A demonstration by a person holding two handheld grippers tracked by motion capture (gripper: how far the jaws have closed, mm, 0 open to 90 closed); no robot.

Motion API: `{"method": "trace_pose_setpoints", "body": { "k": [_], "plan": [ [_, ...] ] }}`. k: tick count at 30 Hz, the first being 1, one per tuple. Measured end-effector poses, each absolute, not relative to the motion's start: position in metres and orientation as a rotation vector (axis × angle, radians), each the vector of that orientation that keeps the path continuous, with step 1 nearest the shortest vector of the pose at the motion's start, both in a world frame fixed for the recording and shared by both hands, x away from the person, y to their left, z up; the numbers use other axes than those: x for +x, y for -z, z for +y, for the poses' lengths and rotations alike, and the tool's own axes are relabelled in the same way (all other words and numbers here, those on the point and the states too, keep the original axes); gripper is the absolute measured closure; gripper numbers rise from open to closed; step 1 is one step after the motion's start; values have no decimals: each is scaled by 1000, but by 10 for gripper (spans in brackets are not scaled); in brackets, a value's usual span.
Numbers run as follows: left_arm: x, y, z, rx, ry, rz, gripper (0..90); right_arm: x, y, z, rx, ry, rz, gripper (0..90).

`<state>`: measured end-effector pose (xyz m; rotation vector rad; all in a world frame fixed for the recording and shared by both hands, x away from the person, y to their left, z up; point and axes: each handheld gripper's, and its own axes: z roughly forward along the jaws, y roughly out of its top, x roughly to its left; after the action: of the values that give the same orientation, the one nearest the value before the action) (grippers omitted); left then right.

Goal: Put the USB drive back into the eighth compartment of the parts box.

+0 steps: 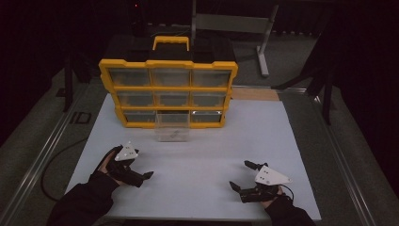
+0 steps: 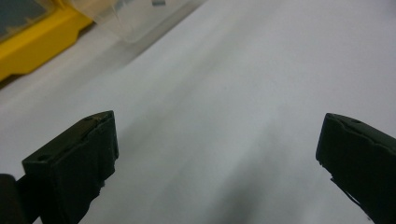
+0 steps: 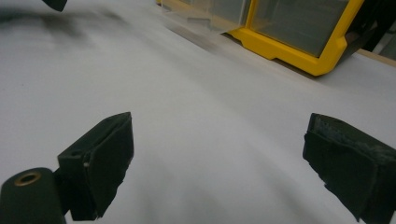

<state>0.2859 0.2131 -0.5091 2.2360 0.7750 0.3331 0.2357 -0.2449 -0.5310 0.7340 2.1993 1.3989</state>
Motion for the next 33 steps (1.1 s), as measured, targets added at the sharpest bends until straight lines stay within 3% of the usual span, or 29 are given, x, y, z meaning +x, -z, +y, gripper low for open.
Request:
{"method": "trace_pose_setpoints", "body": {
  "k": [33],
  "plan": [
    [252, 536, 232, 2205, -338, 844, 3, 235, 531, -245, 719, -1394, 2209, 91]
  ]
}}
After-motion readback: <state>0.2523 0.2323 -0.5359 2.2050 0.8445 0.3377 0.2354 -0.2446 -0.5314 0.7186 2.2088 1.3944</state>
